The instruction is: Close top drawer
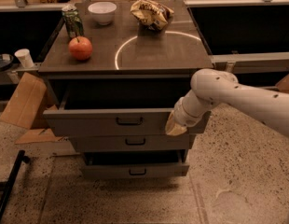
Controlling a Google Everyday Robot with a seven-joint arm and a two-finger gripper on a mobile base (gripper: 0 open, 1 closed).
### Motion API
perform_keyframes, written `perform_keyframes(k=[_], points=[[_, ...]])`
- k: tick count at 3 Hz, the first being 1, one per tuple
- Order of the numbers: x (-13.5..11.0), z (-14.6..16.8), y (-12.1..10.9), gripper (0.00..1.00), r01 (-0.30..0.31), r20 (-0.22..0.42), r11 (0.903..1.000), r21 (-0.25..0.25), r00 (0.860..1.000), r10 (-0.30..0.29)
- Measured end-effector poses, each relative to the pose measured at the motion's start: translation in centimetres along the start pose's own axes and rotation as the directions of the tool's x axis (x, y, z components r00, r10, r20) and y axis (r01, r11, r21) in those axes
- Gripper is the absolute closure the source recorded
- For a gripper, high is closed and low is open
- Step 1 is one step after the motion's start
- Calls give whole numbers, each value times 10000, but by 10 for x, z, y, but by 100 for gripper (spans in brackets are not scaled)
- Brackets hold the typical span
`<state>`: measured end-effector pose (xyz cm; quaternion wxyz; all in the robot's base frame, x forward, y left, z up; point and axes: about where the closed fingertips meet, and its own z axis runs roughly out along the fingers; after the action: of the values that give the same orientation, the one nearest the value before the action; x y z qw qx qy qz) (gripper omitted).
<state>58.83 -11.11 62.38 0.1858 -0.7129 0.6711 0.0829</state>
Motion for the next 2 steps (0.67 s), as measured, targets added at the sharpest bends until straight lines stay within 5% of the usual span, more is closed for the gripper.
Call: perform_keyframes(k=[2], points=[[0,4,-9,0,-57,52,10000,-46,10000,57]])
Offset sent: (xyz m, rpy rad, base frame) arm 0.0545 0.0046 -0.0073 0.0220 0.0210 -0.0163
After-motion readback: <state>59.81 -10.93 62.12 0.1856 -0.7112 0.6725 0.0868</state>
